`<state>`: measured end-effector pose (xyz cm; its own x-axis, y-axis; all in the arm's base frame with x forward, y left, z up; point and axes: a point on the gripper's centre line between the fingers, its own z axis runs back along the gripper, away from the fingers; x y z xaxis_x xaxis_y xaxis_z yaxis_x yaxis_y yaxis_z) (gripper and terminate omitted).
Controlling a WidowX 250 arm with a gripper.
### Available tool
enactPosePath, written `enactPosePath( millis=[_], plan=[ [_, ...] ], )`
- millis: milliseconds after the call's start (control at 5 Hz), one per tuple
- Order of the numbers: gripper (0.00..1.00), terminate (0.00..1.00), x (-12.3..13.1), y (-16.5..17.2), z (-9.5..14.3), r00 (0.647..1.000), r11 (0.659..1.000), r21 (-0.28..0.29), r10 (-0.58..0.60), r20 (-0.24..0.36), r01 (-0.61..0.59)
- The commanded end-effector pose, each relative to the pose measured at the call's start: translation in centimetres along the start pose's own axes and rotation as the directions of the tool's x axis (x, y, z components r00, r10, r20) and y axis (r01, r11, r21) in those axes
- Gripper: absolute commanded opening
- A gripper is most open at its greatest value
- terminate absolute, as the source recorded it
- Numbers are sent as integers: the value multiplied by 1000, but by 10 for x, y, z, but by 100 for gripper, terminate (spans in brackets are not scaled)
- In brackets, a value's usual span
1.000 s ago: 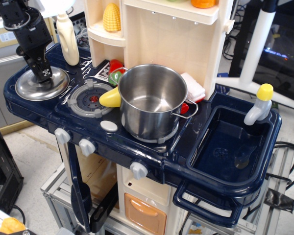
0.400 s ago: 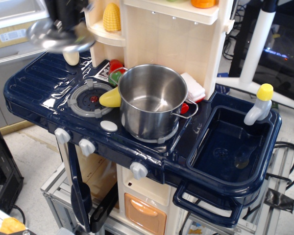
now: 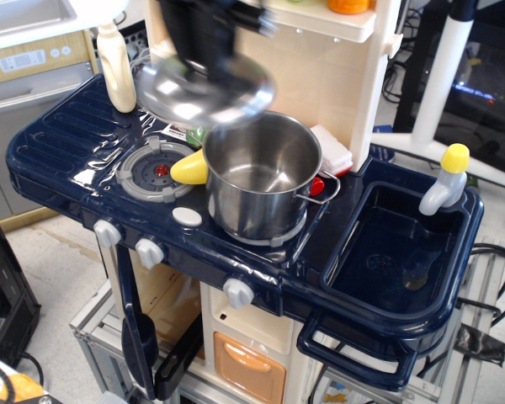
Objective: Put lid on pot or pan
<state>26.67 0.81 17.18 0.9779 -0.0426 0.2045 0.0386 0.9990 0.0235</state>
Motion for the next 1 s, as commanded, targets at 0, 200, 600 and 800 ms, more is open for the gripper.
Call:
enactPosePath(
  millis=[0, 200, 600, 800],
  plan=[
    [0, 0, 19, -36, -8, 993, 997, -29, -65, 99, 68],
    [0, 0, 33, -32, -22, 987, 992, -31, -121, 107, 125],
    [0, 0, 37, -15, -43, 982, 985, -11, -169, 79, 170],
    [0, 100, 35, -11, -51, 982, 984, 9, -178, 65, 178]
  ],
)
